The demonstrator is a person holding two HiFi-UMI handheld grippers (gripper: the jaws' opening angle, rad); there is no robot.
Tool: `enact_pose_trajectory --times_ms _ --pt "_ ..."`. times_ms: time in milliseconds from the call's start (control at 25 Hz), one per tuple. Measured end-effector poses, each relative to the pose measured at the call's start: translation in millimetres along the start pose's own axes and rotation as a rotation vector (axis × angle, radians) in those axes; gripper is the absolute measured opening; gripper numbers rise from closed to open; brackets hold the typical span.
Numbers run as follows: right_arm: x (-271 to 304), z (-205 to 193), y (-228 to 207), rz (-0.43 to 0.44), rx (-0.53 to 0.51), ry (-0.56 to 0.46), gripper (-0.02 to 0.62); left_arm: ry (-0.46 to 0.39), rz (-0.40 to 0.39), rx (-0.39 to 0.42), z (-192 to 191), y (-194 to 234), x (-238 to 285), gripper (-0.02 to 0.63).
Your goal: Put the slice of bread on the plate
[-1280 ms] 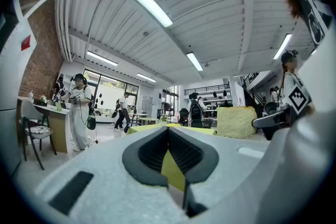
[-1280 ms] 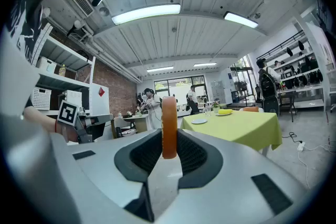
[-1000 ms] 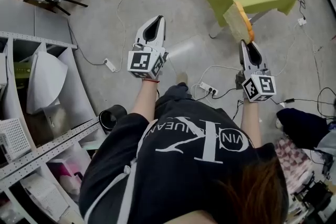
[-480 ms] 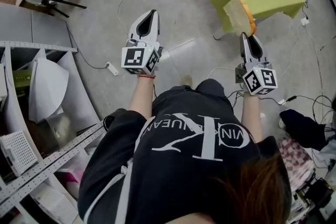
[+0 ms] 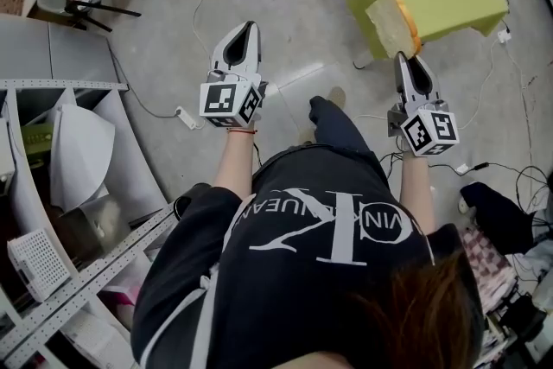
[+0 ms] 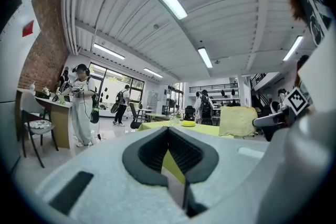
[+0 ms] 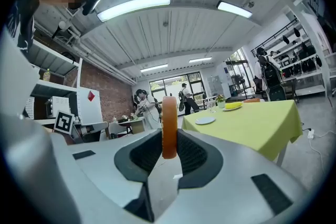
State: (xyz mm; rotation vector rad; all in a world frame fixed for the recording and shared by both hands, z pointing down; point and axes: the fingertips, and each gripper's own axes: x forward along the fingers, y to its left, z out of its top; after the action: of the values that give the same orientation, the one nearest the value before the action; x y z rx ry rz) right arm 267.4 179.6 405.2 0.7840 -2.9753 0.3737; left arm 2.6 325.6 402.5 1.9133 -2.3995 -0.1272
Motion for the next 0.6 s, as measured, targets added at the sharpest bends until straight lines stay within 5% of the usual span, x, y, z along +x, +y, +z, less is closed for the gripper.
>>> enact_pose_trajectory --times_ms 600 --pt "128 25 -67 0.010 0.019 0.018 0.083 0.018 -0.048 0.006 5 32 153 0.003"
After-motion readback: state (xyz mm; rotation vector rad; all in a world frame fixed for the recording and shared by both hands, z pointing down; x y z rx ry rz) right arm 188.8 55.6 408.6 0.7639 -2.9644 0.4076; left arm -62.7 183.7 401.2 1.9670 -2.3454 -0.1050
